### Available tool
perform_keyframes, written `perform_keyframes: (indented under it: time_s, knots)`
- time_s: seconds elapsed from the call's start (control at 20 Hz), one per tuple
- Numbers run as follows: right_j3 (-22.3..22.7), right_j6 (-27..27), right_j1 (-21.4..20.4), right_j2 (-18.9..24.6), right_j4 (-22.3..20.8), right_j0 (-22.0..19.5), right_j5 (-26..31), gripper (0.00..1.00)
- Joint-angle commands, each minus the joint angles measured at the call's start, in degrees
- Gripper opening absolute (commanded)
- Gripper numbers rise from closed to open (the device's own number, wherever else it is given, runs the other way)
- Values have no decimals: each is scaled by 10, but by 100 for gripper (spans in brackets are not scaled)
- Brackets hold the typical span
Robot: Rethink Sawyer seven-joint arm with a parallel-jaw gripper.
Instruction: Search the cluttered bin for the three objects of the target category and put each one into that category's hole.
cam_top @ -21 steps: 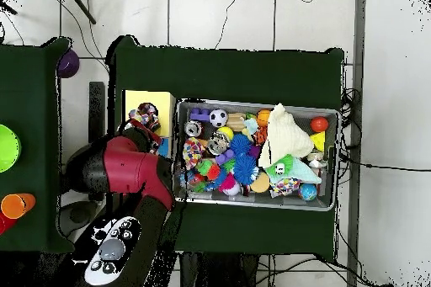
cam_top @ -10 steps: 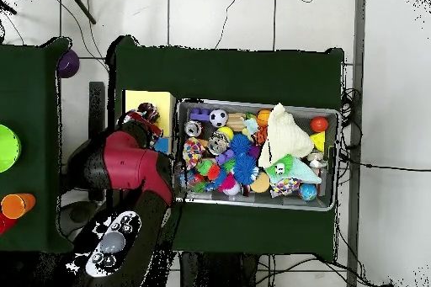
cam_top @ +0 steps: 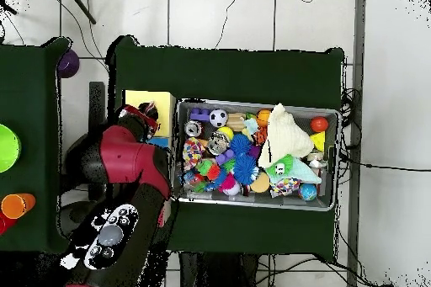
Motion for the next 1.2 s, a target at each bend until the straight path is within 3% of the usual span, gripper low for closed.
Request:
perform_keyframes:
  time_s: [0.05,0.4,0.6,1.0,1.2]
  knots:
    - [-28,26,32,69,-35,-23,-23,0]
    - [-55,29,75,61,-31,-20,-35,0]
    - [-64,59,114,42,-5,-15,-44,0]
    - [-54,64,115,79,-2,-41,-46,0]
    - [-39,73,108,80,8,-40,-14,0]
